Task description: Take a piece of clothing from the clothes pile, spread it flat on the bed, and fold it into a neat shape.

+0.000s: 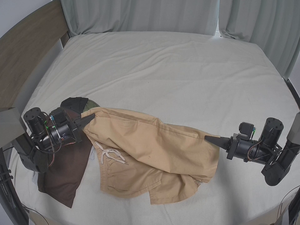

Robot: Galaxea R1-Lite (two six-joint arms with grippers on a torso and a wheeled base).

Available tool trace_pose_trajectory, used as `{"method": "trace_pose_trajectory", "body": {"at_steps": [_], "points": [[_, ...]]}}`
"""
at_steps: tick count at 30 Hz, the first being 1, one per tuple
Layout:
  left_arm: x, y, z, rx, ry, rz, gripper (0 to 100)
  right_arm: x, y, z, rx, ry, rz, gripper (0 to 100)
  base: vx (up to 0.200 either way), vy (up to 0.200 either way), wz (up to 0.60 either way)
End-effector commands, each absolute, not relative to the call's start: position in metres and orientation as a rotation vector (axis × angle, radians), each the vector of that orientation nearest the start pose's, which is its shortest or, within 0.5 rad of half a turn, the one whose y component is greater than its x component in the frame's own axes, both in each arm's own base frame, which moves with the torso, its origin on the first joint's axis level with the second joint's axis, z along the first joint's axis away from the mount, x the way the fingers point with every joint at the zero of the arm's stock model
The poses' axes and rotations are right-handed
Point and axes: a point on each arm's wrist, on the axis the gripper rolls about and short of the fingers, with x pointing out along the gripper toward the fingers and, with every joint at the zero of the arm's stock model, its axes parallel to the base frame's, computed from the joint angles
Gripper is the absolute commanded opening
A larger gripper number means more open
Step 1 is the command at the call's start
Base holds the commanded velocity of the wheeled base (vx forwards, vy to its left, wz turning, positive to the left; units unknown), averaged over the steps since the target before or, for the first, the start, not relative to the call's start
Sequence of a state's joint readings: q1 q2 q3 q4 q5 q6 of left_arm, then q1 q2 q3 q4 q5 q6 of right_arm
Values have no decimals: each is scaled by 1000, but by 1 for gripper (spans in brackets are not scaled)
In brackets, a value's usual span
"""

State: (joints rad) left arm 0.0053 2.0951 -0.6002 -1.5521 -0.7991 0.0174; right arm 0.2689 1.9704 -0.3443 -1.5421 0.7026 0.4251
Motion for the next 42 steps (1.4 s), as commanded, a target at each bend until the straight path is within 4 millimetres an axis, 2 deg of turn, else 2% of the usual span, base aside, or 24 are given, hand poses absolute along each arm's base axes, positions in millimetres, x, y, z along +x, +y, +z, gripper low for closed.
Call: {"method": "trace_pose_trajectory", "body": {"at_steps": [1, 14, 29, 33, 42], "points": [[336, -11, 107, 41, -92, -785, 0, 263, 88, 99, 403, 256, 947, 0, 0, 0, 0], [335, -7, 115, 49, -117, -772, 0, 265, 80, 118, 388, 171, 935, 0, 0, 0, 0], [336, -7, 118, 53, -127, -771, 0, 273, 67, 131, 381, 102, 894, 0, 0, 0, 0], [335, -7, 118, 55, -129, -770, 0, 278, 65, 140, 411, 62, 841, 0, 0, 0, 0], [335, -6, 119, 58, -132, -769, 0, 282, 58, 146, 413, 33, 811, 0, 0, 0, 0]]}}
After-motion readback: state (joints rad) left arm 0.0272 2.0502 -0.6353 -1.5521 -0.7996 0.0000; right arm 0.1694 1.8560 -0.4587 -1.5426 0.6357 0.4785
